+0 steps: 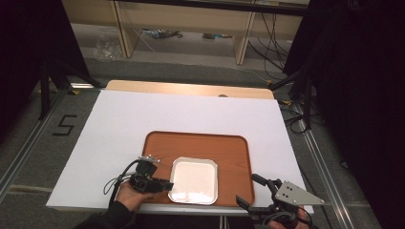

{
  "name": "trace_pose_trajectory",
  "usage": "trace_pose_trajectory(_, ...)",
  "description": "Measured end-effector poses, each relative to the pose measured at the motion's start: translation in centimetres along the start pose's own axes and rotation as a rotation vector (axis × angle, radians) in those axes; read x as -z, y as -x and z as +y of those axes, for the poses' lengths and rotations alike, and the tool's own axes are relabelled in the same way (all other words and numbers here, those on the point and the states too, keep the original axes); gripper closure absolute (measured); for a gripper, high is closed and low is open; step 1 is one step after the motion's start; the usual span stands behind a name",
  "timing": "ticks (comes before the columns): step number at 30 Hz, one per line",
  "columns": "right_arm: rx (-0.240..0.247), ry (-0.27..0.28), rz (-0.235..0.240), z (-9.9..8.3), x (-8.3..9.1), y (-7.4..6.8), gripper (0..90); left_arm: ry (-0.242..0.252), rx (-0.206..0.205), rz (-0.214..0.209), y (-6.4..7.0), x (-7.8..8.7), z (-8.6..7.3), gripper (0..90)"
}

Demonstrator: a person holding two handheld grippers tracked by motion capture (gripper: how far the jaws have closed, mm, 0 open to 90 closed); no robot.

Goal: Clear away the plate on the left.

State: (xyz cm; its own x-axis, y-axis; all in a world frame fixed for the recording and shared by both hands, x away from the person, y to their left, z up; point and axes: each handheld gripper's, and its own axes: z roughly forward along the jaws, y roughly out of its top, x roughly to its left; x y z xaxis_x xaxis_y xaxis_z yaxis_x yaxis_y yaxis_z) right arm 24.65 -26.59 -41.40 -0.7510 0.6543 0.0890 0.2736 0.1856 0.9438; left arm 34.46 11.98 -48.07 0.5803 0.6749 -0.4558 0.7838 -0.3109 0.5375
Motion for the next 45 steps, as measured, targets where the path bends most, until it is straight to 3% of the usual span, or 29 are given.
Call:
trace_pose_trajectory(2, 0.022, 0.001, -0.001, 0.0, 0.0, 0.1, 16.4, -0.004, 0.002, 0.006, 0.1, 0.0, 0.0, 73.4)
trace_pose_trajectory(9, 0.031, 0.012, -0.004, 0.0, 0.0, 0.2, 16.4, -0.004, -0.013, -0.005, 0.2, -0.2, 0.0, 73.0)
trace_pose_trajectory(10, 0.000, -0.002, 0.000, 0.0, 0.0, 0.0, 16.4, -0.005, -0.013, -0.007, 0.2, -0.2, 0.0, 72.9)
trace_pose_trajectory(13, 0.023, 0.012, -0.007, 0.0, 0.0, 0.2, 16.4, -0.004, -0.012, -0.007, 0.3, -0.2, 0.0, 72.6)
trace_pose_trajectory(16, 0.022, 0.011, -0.006, 0.0, 0.0, 0.2, 16.4, -0.009, -0.021, 0.007, 0.4, -0.1, 0.0, 71.7)
trace_pose_trajectory(24, 0.003, -0.002, -0.003, 0.0, 0.1, 0.0, 16.4, 0.016, -0.008, -0.007, 0.3, 0.6, 0.2, 63.0)
trace_pose_trajectory(27, 0.001, -0.006, 0.001, 0.0, 0.1, 0.0, 16.4, 0.039, -0.006, 0.000, 0.5, 1.1, 0.2, 57.3)
trace_pose_trajectory(30, 0.021, 0.011, -0.013, 0.0, 0.0, 0.1, 16.4, 0.066, -0.032, 0.013, 0.7, 1.4, 0.3, 48.3)
trace_pose_trajectory(31, 0.002, -0.001, 0.001, 0.0, 0.1, 0.0, 16.4, 0.066, -0.032, 0.013, 0.7, 1.4, 0.3, 45.4)
trace_pose_trajectory(35, 0.001, -0.002, 0.000, 0.0, 0.1, 0.0, 16.4, 0.111, -0.050, 0.028, 1.2, 2.1, 0.5, 36.7)
trace_pose_trajectory(45, 0.001, -0.002, 0.001, 0.0, 0.1, 0.0, 16.4, 0.219, -0.105, 0.039, 1.9, 3.5, 0.3, 26.1)
